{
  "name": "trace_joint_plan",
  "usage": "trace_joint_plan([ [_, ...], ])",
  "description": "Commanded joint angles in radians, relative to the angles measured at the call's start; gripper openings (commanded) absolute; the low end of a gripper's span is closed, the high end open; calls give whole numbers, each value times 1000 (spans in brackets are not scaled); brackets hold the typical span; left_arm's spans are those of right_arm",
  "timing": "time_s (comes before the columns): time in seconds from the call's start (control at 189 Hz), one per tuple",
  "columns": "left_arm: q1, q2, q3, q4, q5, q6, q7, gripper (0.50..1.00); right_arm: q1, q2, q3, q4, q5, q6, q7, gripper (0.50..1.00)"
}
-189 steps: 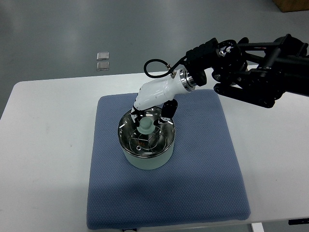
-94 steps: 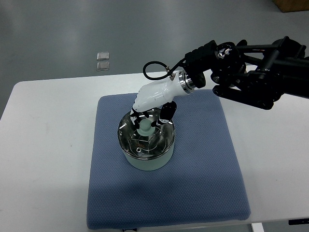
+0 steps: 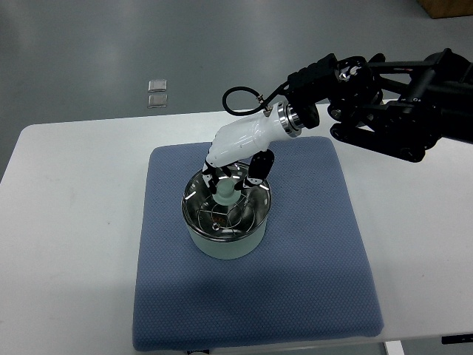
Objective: Open lid and place right of pot
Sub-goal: 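Lift the glass lid off the pot with the right hand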
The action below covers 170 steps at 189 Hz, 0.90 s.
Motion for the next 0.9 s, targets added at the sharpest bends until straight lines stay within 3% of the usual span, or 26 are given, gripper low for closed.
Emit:
trace_joint_plan([
  [0.0, 0, 0, 0, 0, 0, 0, 0, 1000, 0, -2, 6, 0, 0, 1, 0, 500],
  [0.481, 0, 0, 0, 0, 0, 0, 0, 1000, 2, -175, 63, -41, 86, 0, 0, 500],
  [0.894, 0, 0, 0, 0, 0, 0, 0, 1000, -147, -264, 66, -105, 146, -71, 0, 500],
])
